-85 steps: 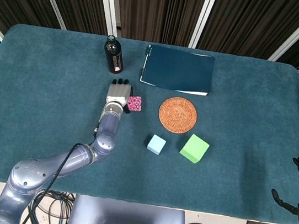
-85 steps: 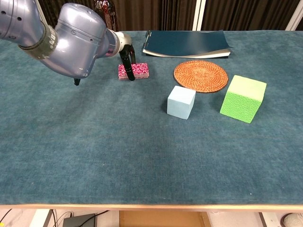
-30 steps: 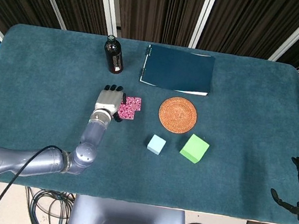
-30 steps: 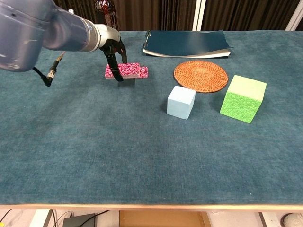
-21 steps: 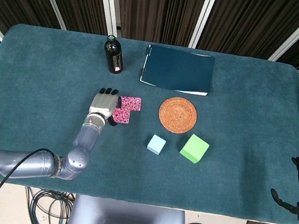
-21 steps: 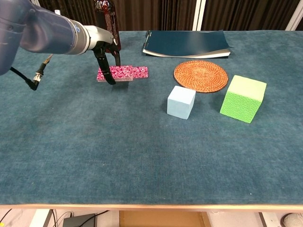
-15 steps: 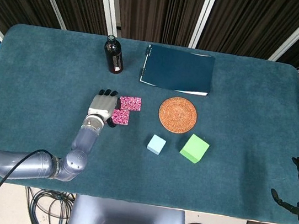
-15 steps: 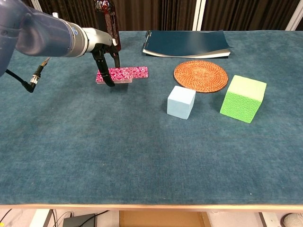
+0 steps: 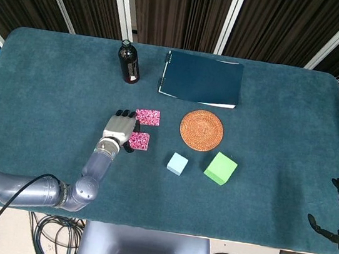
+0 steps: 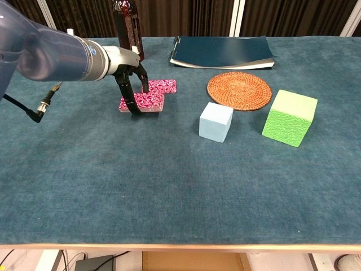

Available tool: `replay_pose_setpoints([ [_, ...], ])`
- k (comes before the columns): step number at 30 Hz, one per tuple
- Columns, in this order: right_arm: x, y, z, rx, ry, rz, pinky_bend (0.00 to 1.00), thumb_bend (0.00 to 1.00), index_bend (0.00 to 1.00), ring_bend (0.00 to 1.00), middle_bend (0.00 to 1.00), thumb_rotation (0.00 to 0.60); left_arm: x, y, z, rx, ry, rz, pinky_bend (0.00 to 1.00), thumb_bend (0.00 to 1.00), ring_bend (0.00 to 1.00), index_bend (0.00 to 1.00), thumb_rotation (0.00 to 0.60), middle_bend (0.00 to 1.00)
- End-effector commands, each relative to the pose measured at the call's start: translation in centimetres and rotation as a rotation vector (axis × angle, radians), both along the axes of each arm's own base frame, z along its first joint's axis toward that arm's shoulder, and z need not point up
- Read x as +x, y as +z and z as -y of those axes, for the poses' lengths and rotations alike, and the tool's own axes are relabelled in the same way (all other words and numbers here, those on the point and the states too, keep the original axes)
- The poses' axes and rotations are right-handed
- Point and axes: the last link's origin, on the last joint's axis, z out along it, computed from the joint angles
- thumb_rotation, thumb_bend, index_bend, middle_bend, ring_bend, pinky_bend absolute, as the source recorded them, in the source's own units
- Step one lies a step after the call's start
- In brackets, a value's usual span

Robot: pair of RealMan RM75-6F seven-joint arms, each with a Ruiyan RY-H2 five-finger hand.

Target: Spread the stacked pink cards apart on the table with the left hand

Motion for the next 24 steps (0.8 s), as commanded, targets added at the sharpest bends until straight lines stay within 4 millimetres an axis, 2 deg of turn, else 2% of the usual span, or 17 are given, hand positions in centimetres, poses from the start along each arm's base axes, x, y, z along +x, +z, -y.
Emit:
replay_pose_setpoints([
  [1,0.0,0.0,0.0,0.0,0.0,0.001,0.18,0.24,0.08,0.13,0.05,0.6,0.1,-0.2,0.2,-0.006,-0.001,-0.003,0.0,0.26,0.03,0.49,0.6,0.15],
  [18,-0.1,0.1,0.0,-0.002,-0.006,0.012,0.18,0.24,0.08,0.13,0.05,0.6,-0.3,-1.4,0.6,-0.008,0.005,-0.009,0.0,0.26,0.03,0.48,0.6,0.15],
  [24,-0.1,0.2,0.0,-0.004,-0.008,0.015,0.18,0.24,0.08,0.13,0.05,0.6,-0.6,-1.7,0.5,-0.015,0.009,-0.016,0.0,0.26,0.03,0.44,0.6,0.14],
])
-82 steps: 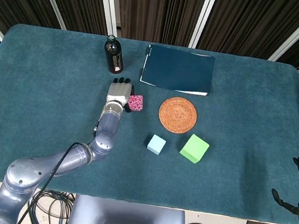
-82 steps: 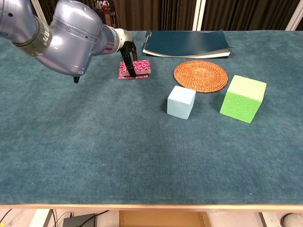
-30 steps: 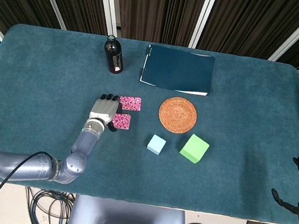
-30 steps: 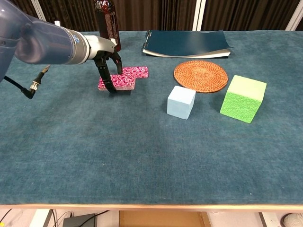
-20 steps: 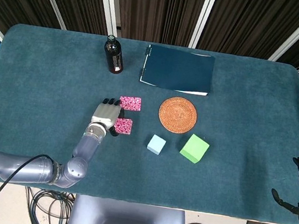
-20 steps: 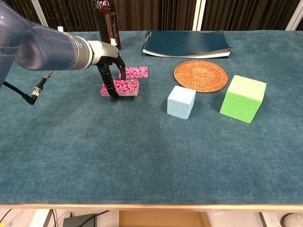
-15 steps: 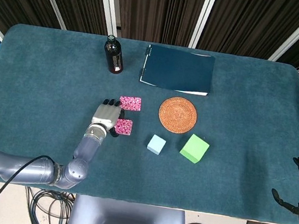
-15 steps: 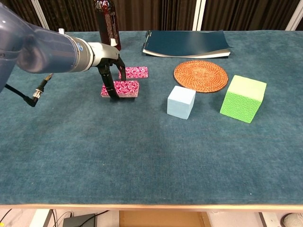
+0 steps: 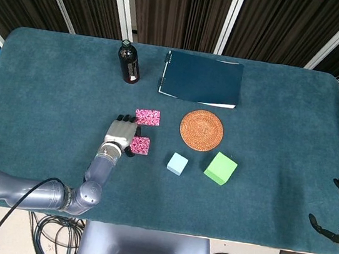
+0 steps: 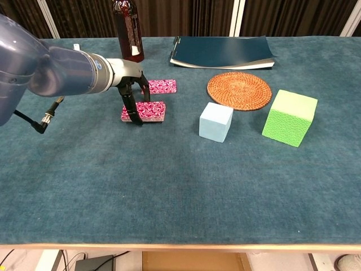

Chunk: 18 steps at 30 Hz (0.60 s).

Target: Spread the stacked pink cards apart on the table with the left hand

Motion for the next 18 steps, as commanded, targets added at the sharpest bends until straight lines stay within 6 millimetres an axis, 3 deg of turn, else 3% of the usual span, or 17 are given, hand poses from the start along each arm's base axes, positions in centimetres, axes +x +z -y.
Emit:
replay_pose_setpoints([
  [1,-0.01,0.0,0.01,0.0,-0.001,0.0,0.18,0.24,0.08,0.13,0.05,0.6,-0.04,-0.05,-0.02,-0.004,-0.004,-0.004,0.0,0.26,0.02,0.43,0.6,0.14],
  [18,0.0,0.01,0.04,0.0,-0.003,0.002,0.18,0.24,0.08,0.13,0.05,0.6,0.05,0.37,0.04,-0.006,-0.02,-0.021,0.0,0.22,0.01,0.39,0.6,0.13],
])
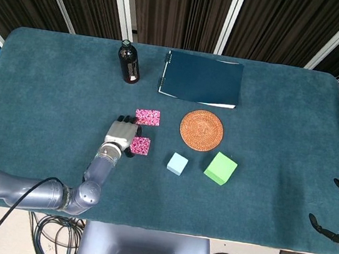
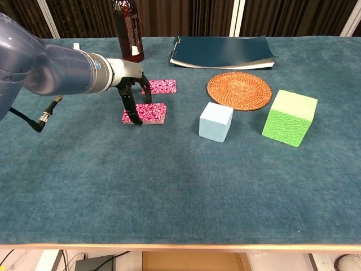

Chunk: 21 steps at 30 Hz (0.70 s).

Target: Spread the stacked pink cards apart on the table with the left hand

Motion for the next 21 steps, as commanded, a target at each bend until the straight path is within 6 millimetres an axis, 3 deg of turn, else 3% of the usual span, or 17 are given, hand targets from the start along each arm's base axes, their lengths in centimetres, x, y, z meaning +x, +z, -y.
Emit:
replay_pose_setpoints([
  [1,0.0,0.0,-0.01,0.0,-0.001,0.002,0.18,0.24,0.08,0.13,0.05,0.6,-0.08,0.06,-0.07,0.005,0.003,-0.001,0.0,0.22,0.01,0.39,0.6,0.13],
  [21,0.04,-0.04,0.08,0.006,-0.002,0.001,0.18,0.24,0.08,0.13,0.05,0.6,-0.08,-0.36,-0.02,0.005,-0.005,-0.008,0.0,0.22,0.01,0.4,0.6,0.12],
])
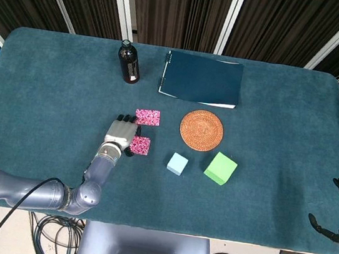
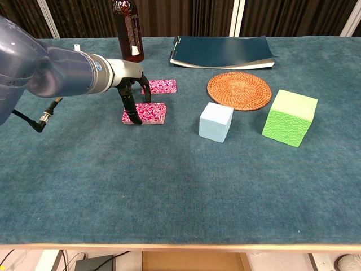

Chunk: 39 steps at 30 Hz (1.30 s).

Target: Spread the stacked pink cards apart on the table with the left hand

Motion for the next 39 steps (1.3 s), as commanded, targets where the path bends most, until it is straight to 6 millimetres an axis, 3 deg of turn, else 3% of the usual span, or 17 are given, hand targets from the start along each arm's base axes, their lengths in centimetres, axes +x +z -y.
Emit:
replay_pose_setpoints([
  [1,0.01,0.0,0.0,0.0,0.0,0.001,0.18,0.24,0.08,0.13,0.05,0.6,-0.01,-0.09,0.0,0.0,0.0,0.0,0.0,0.22,0.01,0.4,0.6,0.12],
  [39,-0.05,0.02,0.07,-0.004,-0.021,0.012,0.18,0.25,0.08,0.13,0.05,0.6,0.07,-0.2,-0.18,0.012,-0.002,-0.019,0.0,0.25,0.01,0.47,0.6,0.14],
])
